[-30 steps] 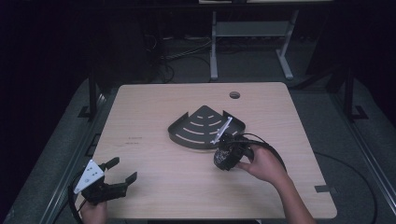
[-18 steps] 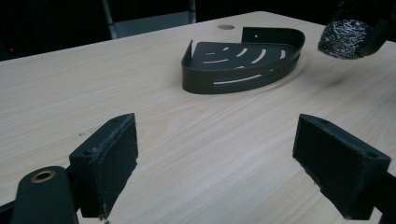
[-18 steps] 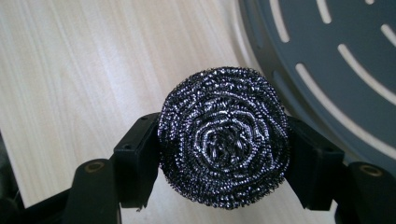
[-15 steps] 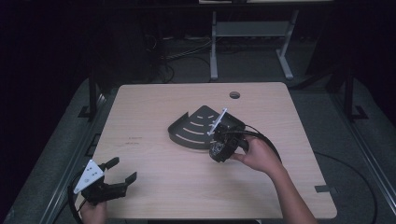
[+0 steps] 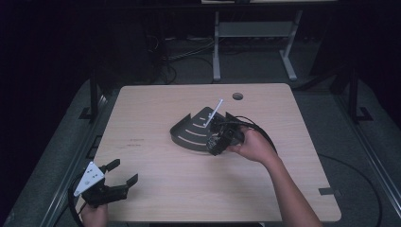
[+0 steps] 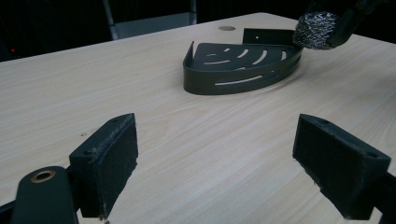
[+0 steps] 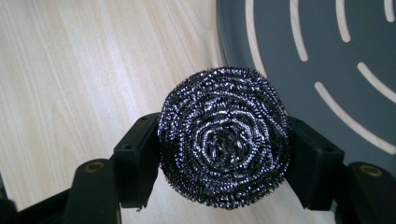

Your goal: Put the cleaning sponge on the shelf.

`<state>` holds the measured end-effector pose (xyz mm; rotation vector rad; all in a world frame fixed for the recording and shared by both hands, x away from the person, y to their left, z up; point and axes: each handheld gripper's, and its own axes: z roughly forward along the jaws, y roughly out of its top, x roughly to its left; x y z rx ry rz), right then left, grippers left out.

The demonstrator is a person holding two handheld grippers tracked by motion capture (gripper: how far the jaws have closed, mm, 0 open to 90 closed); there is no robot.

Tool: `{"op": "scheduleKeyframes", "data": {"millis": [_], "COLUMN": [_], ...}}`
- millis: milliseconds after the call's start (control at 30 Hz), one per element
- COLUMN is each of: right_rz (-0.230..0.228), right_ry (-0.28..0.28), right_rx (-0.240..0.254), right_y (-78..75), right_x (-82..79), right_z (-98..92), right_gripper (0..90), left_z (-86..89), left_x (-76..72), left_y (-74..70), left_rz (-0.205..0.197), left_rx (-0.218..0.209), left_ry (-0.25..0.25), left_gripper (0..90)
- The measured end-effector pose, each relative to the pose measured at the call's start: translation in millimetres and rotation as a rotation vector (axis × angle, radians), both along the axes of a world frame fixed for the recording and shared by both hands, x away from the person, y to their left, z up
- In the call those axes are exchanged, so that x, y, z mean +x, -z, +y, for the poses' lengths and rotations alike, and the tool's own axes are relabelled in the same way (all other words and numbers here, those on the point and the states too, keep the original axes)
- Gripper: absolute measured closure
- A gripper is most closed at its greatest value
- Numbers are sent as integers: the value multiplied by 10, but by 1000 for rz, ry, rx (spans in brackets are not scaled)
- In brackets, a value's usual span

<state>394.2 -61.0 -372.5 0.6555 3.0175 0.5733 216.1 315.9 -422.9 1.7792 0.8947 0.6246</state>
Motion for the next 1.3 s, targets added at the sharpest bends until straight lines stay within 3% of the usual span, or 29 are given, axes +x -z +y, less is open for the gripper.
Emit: {"op": "scheduleKeyframes", "data": {"millis": [367, 800, 1300], "right_rz": [6, 11, 18], "right_ry": [27, 67, 99], "right_rx": [-16, 28, 8], "right_y": [-8, -56, 66], "right_x": [196, 417, 604], "right_z": [42, 52, 110], "right_gripper": [332, 332, 332], "left_z": [6, -1, -10], "left_x": [0, 10, 26], "left_y": [-2, -3, 9], "left_rz": [-2, 0, 4], "left_rx": [-8, -7, -13], "left_ry": [0, 0, 2], "left_gripper": [135, 135, 135]}}
